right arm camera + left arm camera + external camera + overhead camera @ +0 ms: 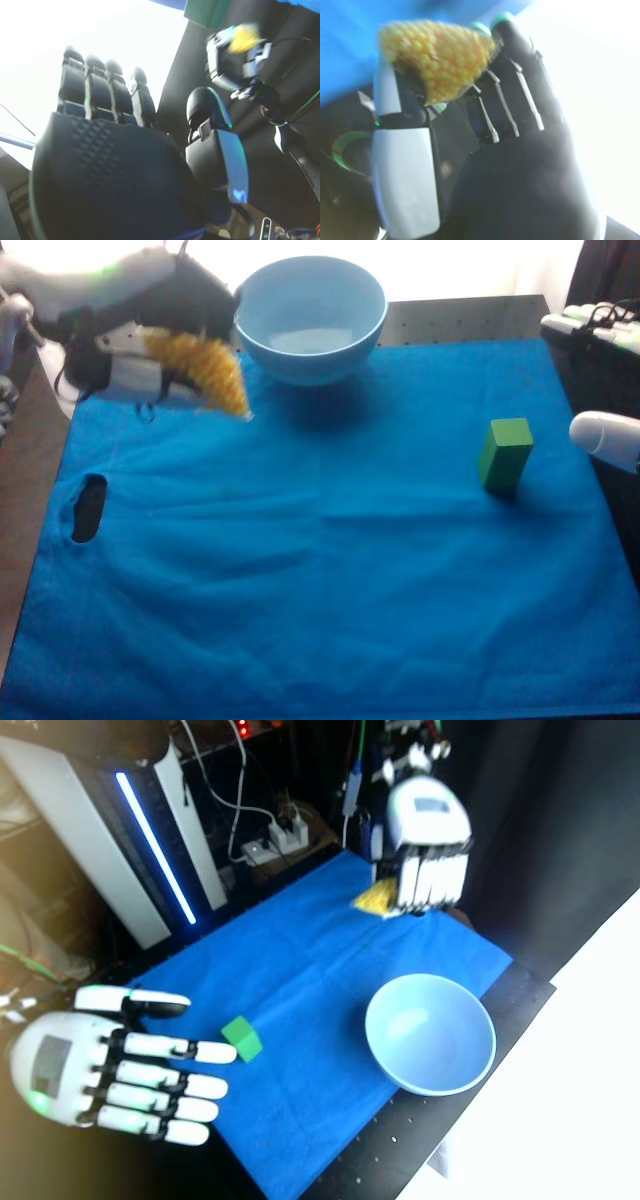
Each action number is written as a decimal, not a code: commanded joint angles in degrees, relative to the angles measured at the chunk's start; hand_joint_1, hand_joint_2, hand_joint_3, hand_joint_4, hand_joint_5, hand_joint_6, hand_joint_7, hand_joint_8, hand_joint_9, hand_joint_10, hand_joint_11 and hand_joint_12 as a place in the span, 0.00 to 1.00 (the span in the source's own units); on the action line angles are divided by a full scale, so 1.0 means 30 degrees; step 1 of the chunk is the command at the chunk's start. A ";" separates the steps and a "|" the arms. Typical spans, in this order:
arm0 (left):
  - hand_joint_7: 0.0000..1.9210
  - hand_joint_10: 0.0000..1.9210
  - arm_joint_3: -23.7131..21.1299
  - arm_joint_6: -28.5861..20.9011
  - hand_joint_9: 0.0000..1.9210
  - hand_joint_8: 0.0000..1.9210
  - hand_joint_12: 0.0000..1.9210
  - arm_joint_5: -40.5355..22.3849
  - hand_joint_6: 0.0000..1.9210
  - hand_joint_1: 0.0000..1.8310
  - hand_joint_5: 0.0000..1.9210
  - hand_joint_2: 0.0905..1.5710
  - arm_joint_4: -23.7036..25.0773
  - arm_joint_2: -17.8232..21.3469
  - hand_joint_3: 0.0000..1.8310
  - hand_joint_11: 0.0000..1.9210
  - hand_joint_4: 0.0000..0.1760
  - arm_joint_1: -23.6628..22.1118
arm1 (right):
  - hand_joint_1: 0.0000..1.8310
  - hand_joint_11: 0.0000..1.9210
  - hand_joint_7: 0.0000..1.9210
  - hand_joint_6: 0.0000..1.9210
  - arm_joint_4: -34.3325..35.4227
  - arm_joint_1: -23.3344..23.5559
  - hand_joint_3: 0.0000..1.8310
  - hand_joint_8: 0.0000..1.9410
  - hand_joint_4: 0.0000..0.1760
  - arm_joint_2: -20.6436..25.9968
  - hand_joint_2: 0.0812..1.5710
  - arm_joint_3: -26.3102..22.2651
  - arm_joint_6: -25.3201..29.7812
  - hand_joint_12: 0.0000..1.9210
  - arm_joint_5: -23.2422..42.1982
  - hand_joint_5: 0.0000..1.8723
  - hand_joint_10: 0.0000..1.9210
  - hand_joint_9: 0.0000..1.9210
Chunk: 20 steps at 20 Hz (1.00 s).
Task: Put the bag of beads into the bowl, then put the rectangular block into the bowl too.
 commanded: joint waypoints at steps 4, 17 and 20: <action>0.56 0.55 0.1894 -0.0023 0.51 0.44 0.72 -0.1276 0.55 0.74 0.48 0.67 -0.0308 -0.1570 0.00 0.37 0.00 -0.2533 | 0.08 0.01 0.03 0.00 0.0485 0.0073 0.00 0.00 0.52 -0.0133 0.85 0.0265 0.0090 0.02 0.2345 0.07 0.00 0.01; 0.44 0.31 1.0647 0.0145 0.44 0.25 0.60 0.2782 0.29 0.67 0.39 0.64 -0.1973 -0.8971 0.00 0.32 0.00 -0.5776 | 0.11 0.00 0.06 0.00 -0.0594 0.0472 0.00 0.00 0.63 -0.1334 0.84 0.1526 0.0090 0.05 0.2099 0.07 0.00 0.01; 0.29 0.02 1.1016 0.0143 0.29 0.00 0.46 0.2910 0.01 0.55 0.28 0.60 -0.2231 -0.9257 0.00 0.05 0.36 -0.5768 | 0.15 0.00 0.06 0.00 -0.0833 0.0679 0.00 0.00 0.53 -0.1539 0.82 0.1673 0.0090 0.00 0.2051 0.08 0.00 0.01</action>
